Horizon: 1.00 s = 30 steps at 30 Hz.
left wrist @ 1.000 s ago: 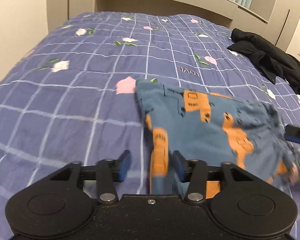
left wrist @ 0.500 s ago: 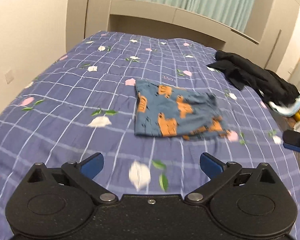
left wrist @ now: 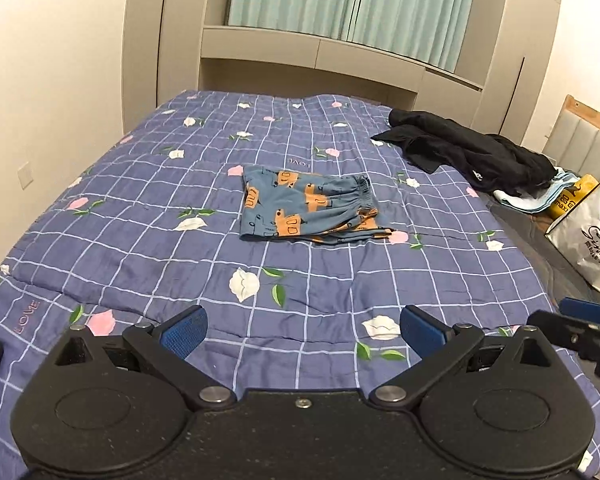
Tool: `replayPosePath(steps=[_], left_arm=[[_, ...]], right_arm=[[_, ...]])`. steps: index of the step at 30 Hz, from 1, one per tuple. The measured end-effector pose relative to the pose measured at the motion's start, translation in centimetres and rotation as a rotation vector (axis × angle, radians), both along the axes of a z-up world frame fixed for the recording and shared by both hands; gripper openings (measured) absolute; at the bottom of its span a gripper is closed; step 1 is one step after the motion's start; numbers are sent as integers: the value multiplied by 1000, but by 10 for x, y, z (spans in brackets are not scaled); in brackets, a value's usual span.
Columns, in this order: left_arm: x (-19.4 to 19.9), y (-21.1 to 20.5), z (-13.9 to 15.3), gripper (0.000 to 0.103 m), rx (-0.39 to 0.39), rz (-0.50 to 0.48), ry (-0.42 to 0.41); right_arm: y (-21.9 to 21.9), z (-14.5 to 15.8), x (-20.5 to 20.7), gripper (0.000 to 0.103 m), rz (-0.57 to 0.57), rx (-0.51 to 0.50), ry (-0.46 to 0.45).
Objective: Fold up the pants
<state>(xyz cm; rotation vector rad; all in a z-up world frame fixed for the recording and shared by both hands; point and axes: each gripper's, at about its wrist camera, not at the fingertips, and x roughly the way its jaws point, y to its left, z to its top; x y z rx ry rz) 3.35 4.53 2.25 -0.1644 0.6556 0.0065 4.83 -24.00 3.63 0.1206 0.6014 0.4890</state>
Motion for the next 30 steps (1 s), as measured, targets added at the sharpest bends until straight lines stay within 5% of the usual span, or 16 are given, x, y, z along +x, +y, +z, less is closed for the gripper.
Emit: replayPosePath(steps=[9,30], left_arm=[[-23,-12,6,102,38,5,7],[-33,-14,13,102,44,-2,-11]], right_arm=[[-5,7,-37,103,-17,-44,-34],[-4,17,-40,103,-14,-14,-54]])
